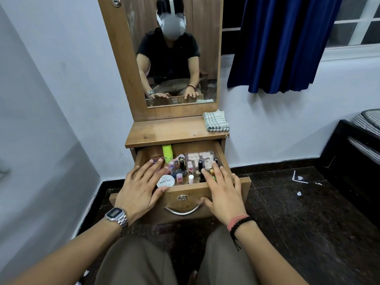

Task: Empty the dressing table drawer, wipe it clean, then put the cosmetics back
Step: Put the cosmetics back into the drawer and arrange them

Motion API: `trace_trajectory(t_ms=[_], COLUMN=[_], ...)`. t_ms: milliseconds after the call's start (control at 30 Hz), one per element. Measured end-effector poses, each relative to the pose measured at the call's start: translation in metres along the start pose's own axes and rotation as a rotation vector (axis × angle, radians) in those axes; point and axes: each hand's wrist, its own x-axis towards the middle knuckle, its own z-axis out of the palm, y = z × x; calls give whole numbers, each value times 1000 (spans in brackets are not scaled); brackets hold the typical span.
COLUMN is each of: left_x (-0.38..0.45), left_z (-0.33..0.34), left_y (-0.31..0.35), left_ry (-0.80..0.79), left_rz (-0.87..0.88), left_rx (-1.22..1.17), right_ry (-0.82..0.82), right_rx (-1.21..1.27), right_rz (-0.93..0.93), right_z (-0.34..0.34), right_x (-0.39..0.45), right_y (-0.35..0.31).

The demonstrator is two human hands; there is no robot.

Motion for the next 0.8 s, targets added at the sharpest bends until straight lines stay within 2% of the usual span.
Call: trace_trajectory(t_ms=[800], left_x=[69], left_z=[26], left_y=[-28], left_ry=[13], left_rz=[-33], left_rx=[-12], right_ry=[-56], right_rx=[-68], right_rz=[9], right_z=[16], right_x=[77], right_y=[12])
